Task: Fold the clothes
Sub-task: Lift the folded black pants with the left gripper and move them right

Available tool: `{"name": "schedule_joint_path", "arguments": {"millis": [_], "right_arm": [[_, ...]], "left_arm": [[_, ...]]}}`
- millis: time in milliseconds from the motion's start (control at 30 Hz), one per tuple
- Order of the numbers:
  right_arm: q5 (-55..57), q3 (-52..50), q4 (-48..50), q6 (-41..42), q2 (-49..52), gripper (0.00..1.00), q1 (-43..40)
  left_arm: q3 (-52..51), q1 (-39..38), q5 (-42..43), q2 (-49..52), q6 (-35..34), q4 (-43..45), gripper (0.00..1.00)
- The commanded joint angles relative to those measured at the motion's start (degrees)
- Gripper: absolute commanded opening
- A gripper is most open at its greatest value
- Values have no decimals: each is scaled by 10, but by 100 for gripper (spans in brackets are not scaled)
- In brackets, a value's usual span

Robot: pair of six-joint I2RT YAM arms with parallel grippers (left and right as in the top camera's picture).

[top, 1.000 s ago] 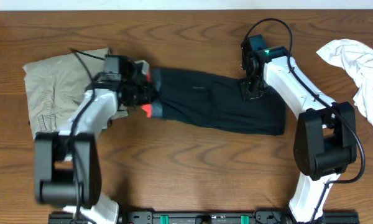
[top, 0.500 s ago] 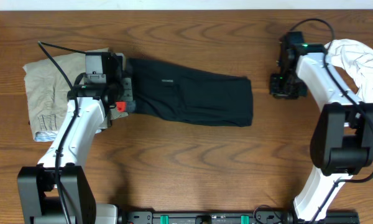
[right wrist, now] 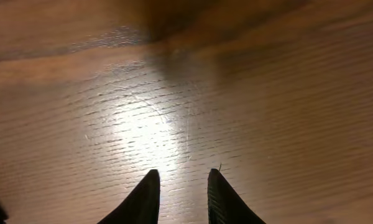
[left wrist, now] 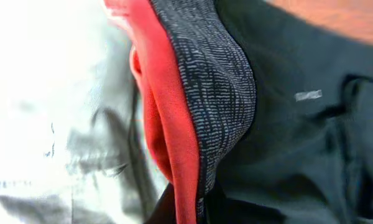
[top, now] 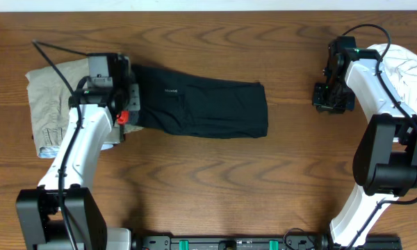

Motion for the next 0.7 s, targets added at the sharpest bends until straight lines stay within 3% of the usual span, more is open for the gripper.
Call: {"name": "schedule_joint_path", "arguments": {"millis": [0,667], "right_arm": [[-16,9,-2,8,-22,26,-4],[-61,9,-15,7,-22,29,14]], "left_arm": [[32,-29,-4,-11,-5,-1,6],[38,-236,-4,-11,-52,37,6]]}}
